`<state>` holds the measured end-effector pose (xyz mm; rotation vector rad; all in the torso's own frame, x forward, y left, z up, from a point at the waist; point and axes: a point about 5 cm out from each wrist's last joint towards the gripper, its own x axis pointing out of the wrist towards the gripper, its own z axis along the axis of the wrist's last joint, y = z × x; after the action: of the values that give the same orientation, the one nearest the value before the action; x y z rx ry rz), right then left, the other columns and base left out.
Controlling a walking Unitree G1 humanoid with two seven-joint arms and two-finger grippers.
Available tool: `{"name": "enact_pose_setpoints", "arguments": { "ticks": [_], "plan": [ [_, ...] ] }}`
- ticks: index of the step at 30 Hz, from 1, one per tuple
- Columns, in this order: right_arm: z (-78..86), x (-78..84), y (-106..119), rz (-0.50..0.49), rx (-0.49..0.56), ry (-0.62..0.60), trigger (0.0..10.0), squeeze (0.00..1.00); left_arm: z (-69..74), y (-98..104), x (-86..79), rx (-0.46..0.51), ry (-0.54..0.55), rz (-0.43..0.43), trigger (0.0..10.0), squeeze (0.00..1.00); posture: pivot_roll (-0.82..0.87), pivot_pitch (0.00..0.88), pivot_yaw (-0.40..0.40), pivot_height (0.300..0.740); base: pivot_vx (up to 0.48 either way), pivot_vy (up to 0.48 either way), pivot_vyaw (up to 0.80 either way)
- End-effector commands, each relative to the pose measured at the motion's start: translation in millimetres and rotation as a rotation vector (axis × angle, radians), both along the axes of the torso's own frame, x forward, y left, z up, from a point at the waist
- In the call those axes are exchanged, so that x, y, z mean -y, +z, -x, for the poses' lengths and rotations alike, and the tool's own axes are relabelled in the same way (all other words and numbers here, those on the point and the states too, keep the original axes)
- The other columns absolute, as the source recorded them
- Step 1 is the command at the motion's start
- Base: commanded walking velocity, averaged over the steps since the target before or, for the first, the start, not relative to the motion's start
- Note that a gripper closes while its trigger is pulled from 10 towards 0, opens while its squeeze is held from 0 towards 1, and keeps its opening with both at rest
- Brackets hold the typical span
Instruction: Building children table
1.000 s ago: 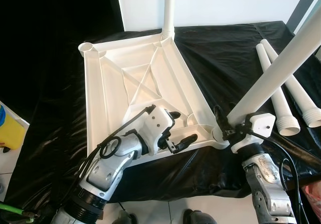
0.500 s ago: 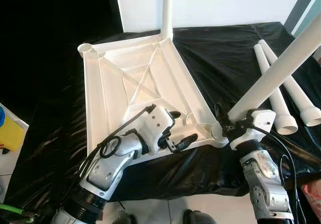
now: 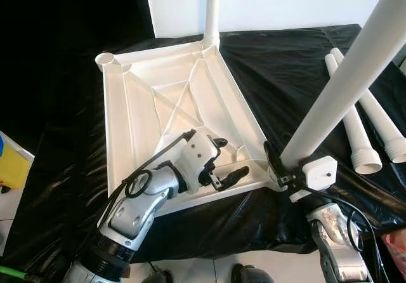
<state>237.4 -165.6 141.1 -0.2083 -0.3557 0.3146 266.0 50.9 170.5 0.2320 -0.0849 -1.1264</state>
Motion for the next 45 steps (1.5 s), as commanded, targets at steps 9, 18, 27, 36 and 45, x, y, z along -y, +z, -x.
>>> {"name": "enact_pose_setpoints", "arguments": {
  "ticks": [9, 18, 27, 36, 45],
  "plan": [
    [-5.3, 2.9, -31, -0.115, -0.222, -0.03, 10.0, 0.0, 1.9, 2, -2.4, -0.006, -0.034, -0.007, 10.0, 0.0, -0.07, 0.153, 0.051, 0.74, 0.0, 0.0, 0.0],
    [-12.0, 8.2, -32, -0.153, -0.259, -0.077, 10.0, 0.0, 1.4, 3, -2.6, -0.003, -0.036, -0.009, 10.0, 0.0, -0.07, 0.152, 0.052, 0.74, 0.0, 0.0, 0.0],
    [-18.0, 9.0, -38, -0.175, -0.352, -0.135, 10.0, 0.0, 2.2, 3, -2.5, -0.007, -0.035, -0.007, 10.0, 0.0, -0.07, 0.157, 0.049, 0.74, 0.0, 0.0, 0.0],
    [-24.2, 7.0, -34, -0.202, -0.383, -0.187, 10.0, 0.0, 2.6, 3, -2.9, -0.009, -0.036, -0.007, 10.0, 0.0, -0.07, 0.157, 0.046, 0.74, 0.0, 0.0, 0.0],
    [-26.0, -4.0, -23, -0.139, -0.312, -0.191, 10.0, 0.0, 2.4, 3, -3.3, -0.006, -0.032, -0.007, 10.0, 0.0, -0.07, 0.149, 0.039, 0.74, 0.0, 0.0, 0.0]
  ]
}}
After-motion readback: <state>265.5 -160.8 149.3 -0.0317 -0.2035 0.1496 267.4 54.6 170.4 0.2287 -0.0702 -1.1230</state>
